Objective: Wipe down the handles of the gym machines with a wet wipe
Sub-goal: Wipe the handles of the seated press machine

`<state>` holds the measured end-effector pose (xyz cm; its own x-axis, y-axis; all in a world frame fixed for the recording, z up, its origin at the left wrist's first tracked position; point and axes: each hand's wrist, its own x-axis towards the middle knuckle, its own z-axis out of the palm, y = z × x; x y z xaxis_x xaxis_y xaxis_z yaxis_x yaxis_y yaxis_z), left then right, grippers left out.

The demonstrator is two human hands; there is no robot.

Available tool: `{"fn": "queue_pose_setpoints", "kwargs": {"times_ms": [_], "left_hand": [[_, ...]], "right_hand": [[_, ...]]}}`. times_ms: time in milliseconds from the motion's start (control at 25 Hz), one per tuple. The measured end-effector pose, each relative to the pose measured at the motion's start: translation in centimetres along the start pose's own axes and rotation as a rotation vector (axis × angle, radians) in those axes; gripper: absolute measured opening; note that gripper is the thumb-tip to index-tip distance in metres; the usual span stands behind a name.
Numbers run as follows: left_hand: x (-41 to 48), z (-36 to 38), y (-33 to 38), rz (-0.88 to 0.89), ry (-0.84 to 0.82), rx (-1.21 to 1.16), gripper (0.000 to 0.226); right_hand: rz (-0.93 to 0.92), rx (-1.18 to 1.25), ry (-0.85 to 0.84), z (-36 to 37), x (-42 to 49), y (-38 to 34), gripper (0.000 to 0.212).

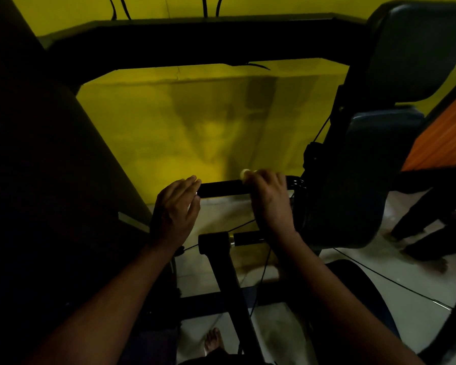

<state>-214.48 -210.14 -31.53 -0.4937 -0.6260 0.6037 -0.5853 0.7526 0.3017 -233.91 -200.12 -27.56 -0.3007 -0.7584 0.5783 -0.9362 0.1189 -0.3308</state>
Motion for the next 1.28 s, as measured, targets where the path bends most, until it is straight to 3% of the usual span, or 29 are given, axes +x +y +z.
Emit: {"fn": "queue_pose_setpoints", "kwargs": {"times_ms": [80, 160, 200, 280, 320, 400, 560, 680, 760, 840, 960, 1040, 1160, 1200, 1280], "left_hand": [[-0.1, 0.1, 0.0, -0.003, -0.001, 0.008, 0.037], [-0.3, 0.1, -0.1, -0.007, -0.004, 0.01, 0.037], [-0.3, 0.0, -0.1, -0.003, -0.011, 0.013, 0.037], [-0.1, -0.1, -0.2, 0.002, -0.023, 0.02, 0.037], [0.0, -0.2, -0.2, -0.008, -0.022, 0.021, 0.037], [-0.1, -0.1, 0.0, -0.028, -0.015, 0.026, 0.038], [-0.3, -0.2, -0.1, -0.008, -0.007, 0.03, 0.037], [-0.2, -0.1, -0.1, -0.018, 0.007, 0.028, 0.037], [0.0, 0.1, 0.0, -0.016, 0.015, 0.024, 0.038], [-0.2, 0.2, 0.0, -0.014, 0.015, 0.018, 0.037], [-0.3, 0.3, -0.5, -0.017, 0.012, 0.005, 0.037], [-0.3, 0.4, -0.5, -0.015, 0.002, -0.006, 0.037], [-0.2, 0.3, -0.4, -0.012, -0.006, -0.017, 0.037], [-0.3, 0.3, -0.3, -0.013, -0.007, -0.016, 0.038], [-0.3, 0.2, -0.3, -0.017, -0.012, -0.008, 0.038]], "right_hand": [[0.009, -0.003, -0.065, -0.1, 0.6, -0.8, 0.029], [-0.169, -0.043, -0.203, -0.5, 1.4, -0.8, 0.032], [-0.157, -0.044, -0.294, -1.0, 2.2, -0.2, 0.03], [0.038, -0.057, -0.493, -1.2, 5.1, 1.4, 0.025], [0.105, -0.04, -0.664, -0.8, 7.0, 2.3, 0.028], [0.083, 0.026, -0.919, -0.3, 9.9, 3.2, 0.03], [0.086, 0.009, -1.034, 0.3, 11.2, 5.4, 0.014], [0.002, -0.051, -0.989, 0.7, 11.3, 4.7, 0.023], [0.085, -0.157, -0.922, 0.2, 10.7, 3.4, 0.031], [0.139, -0.134, -0.725, -0.7, 8.7, 1.9, 0.027], [0.024, 0.026, -0.382, -1.9, 4.9, 0.0, 0.021], [0.12, -0.045, -0.229, -2.0, 2.8, 0.0, 0.026], [0.048, -0.146, -0.1, -1.3, -0.7, 0.7, 0.04], [0.085, -0.084, -0.041, -0.7, -1.9, 0.8, 0.04], [0.371, 0.175, 0.143, 0.5, -3.4, 0.0, 0.028]]}}
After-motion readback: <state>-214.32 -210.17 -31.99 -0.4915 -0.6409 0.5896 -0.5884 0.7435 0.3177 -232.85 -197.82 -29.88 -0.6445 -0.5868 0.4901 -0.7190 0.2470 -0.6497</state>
